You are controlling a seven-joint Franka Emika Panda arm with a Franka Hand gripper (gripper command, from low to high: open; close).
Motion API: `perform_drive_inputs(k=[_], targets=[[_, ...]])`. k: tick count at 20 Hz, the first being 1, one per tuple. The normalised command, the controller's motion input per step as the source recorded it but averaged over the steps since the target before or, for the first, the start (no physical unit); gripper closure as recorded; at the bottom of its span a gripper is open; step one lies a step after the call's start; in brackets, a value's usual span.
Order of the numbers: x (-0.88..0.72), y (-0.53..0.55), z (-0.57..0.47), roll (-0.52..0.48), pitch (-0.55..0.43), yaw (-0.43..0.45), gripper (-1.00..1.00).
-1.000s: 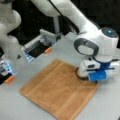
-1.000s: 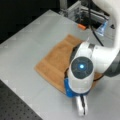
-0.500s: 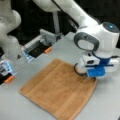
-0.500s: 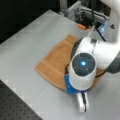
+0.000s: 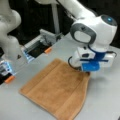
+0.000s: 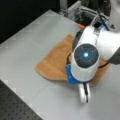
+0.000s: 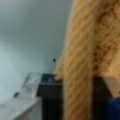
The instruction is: Folding a towel twice
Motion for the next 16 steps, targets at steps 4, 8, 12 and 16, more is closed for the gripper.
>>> perform_drive_inputs(k=[4, 8, 12, 16], targets=[[-0.78, -0.1, 0.0, 0.073, -0.282, 0.051, 1.0], [-0.98, -0.03, 0.0, 0.09, -0.322, 0.072, 1.0], [-1.0, -0.08, -0.02, 0.143, -0.284, 0.081, 1.0], [-1.0, -0.25, 0.02, 0.172, -0.214, 0.033, 1.0]])
